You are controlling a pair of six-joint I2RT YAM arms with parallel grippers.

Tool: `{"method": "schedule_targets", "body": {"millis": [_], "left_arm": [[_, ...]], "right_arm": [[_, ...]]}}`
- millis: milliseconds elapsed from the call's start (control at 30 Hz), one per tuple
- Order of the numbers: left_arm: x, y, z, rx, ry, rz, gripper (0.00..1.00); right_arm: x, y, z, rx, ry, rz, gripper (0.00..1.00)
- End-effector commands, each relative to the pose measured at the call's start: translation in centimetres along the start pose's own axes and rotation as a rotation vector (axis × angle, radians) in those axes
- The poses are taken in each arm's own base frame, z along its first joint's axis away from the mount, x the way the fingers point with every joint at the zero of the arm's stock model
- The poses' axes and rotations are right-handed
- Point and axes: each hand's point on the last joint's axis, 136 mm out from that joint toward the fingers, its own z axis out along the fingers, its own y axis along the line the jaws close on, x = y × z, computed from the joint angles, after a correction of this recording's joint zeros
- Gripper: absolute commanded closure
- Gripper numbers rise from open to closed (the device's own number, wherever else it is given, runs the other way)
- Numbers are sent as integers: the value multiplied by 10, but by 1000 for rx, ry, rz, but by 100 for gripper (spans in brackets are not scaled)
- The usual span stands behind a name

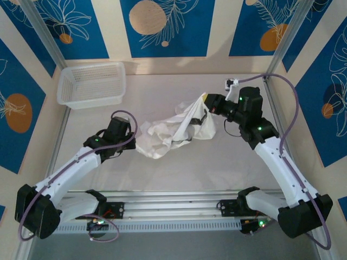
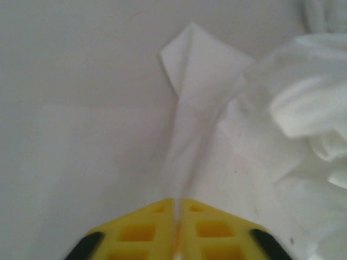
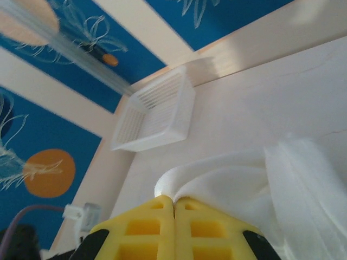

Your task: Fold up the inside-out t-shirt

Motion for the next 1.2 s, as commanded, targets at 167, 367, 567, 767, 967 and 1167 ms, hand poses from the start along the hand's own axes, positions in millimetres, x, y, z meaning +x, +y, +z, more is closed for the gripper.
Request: {"method": "schedule_targets", "body": {"millis": [167,367,567,767,967,1167], "left_arm": [[-48,13,-45,-65,-205,28,49],[-14,-113,-32,511,78,163,49],[28,-143,25,281,218,147,40],[29,-144,71,218,189,-16,27],[43,-154,99,207,281,-10,38],[13,-153,71,323,269,-32,100]], "right_arm": [[124,-38,9,64,207,22,100],[173,-192,-82,686,0,370,88],[131,-158,-90,586,-58,229,64],[100,-86,-46,315,32,-86,53],[104,-75,-7,277,160,-119,53],[112,-70,25,218,258,-200,51]]}}
